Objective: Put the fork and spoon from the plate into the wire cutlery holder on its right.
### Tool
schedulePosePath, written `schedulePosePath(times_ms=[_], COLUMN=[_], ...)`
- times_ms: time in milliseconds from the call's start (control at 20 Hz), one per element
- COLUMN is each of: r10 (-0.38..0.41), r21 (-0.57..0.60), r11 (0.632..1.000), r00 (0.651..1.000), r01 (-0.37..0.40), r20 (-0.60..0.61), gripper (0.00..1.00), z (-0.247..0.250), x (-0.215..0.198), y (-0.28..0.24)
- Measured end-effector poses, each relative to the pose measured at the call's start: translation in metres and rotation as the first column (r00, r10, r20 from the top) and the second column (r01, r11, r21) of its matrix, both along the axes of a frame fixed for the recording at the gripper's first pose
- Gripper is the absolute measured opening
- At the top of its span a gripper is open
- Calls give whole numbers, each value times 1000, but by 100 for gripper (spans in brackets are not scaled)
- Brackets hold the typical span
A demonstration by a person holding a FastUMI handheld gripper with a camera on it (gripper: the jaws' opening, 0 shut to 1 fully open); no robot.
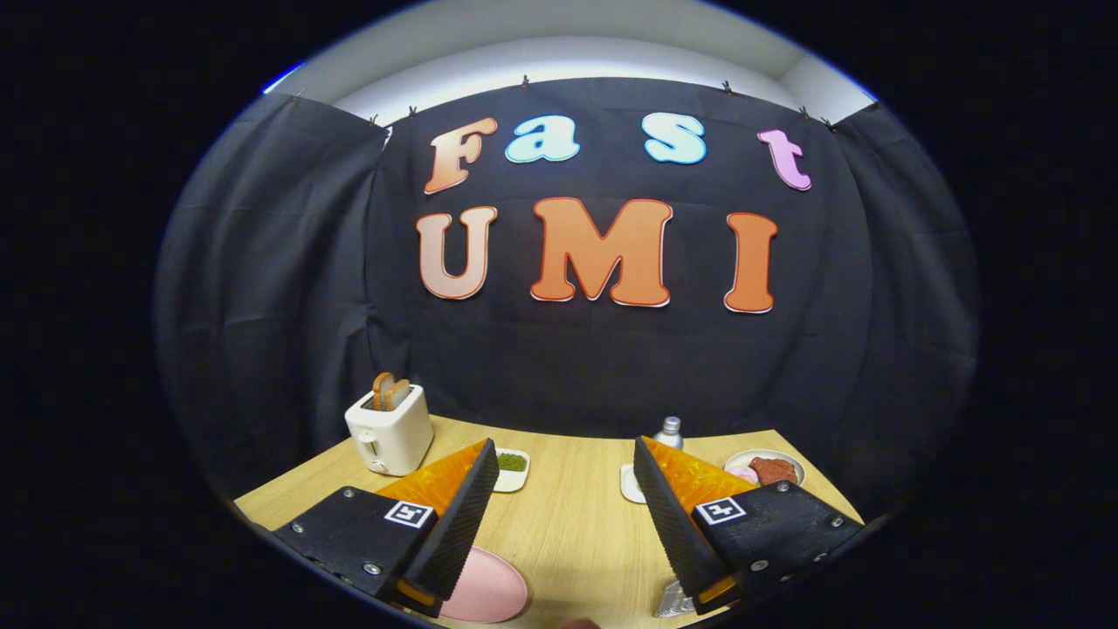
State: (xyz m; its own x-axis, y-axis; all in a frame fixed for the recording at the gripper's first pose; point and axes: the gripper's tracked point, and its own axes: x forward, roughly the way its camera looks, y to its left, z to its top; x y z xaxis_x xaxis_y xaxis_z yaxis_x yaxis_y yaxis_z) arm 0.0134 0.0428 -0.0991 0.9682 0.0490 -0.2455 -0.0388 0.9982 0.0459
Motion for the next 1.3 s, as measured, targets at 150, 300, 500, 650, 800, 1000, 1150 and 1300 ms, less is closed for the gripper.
schedulePosePath(times_ms=[150, 300, 500, 650, 800, 1000, 1150, 1300], r10=[57, 103, 161, 203, 227, 253, 239, 233], r21=[-2, 18, 43, 31, 18, 8, 0, 9], r11=[998, 995, 987, 979, 971, 958, 955, 953], r00=[998, 989, 961, 930, 889, 829, 774, 709], r01=[-57, -102, -155, -203, -240, -287, -295, -304], r20=[-34, -104, -227, -307, -397, -499, -586, -665], gripper=[94, 94, 94, 94, 94, 94, 95, 95], z=[-17, -48, -94, -123, -157, -191, -217, -238], x=[0, -7, -25, -38, -56, -74, -91, -107], y=[32, 61, 93, 113, 128, 144, 150, 155])
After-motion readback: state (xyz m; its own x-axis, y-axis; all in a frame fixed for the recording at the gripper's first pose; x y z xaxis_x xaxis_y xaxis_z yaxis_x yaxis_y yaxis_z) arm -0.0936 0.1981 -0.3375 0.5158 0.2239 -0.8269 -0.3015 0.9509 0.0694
